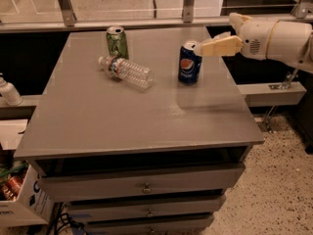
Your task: Place pepsi can upright
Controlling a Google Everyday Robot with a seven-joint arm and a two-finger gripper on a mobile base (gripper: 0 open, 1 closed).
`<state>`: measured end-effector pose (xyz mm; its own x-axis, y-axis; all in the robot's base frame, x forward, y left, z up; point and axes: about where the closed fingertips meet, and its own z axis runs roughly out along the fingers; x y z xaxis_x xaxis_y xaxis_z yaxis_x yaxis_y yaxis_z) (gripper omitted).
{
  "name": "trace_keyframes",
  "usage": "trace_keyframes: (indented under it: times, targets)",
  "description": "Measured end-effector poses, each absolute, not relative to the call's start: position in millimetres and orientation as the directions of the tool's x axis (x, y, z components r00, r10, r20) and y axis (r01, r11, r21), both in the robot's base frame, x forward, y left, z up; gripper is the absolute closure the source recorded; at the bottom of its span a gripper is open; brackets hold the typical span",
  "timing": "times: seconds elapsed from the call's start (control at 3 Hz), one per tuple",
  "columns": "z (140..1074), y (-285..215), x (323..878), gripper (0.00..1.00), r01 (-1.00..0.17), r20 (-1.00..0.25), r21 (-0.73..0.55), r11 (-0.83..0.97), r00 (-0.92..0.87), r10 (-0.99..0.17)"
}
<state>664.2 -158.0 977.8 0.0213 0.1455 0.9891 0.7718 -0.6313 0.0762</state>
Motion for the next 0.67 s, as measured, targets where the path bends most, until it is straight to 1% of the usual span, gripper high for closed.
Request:
trace_keyframes:
  times: [0.33, 0.67]
  targets:
    - [978.8, -166.3, 642.8, 0.00, 0.820, 0.990, 0.045, -0.571, 0.039, 0.134]
    - [978.8, -166.3, 642.8, 0.00, 0.820, 0.990, 0.045, -0.571, 0.039, 0.134]
